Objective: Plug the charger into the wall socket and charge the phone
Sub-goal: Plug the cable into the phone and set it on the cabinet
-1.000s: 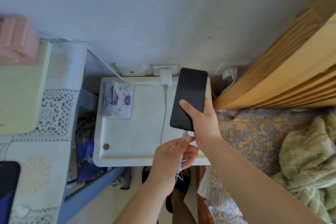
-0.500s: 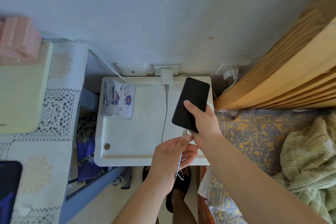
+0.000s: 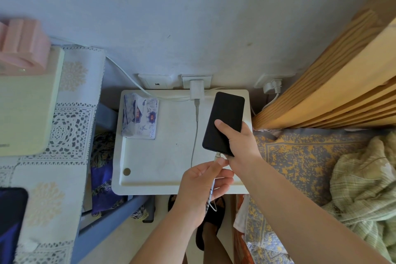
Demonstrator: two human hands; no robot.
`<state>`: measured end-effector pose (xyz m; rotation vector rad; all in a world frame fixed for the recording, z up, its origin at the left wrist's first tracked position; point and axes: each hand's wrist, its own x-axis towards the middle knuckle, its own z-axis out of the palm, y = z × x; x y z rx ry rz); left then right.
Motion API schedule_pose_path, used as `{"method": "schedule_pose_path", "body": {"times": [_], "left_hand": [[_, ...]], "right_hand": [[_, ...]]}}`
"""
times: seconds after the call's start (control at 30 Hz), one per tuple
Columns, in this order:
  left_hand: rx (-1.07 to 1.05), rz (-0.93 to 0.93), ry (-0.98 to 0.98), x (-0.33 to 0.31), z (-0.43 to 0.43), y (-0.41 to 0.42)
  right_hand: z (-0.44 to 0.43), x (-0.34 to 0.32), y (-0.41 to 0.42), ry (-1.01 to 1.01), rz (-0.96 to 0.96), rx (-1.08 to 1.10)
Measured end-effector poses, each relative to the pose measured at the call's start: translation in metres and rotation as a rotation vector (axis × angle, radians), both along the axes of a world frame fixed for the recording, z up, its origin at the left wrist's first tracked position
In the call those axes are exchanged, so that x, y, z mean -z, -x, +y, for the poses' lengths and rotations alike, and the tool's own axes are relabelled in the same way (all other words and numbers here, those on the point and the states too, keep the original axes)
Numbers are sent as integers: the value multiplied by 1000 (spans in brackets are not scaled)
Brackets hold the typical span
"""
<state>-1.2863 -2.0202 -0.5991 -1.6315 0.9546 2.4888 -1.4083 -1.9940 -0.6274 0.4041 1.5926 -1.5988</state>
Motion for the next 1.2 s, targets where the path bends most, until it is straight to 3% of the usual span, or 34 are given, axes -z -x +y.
{"method": "schedule_pose_path", "body": {"times": [0.43,0.8,1.0,1.2], "left_hand": [[-55,-4,-80,7,3,0],[-219,93,-168,19,2,15],[-121,52,-22,25,5,13],[-81,11,-89,34,20,-3]], "right_hand": [[2,6,-5,-30,162,-124],[-5,2,3,16,156,-123],[-6,3,5,28,187,-180],[14,19,-14,-26,143,-182]]}}
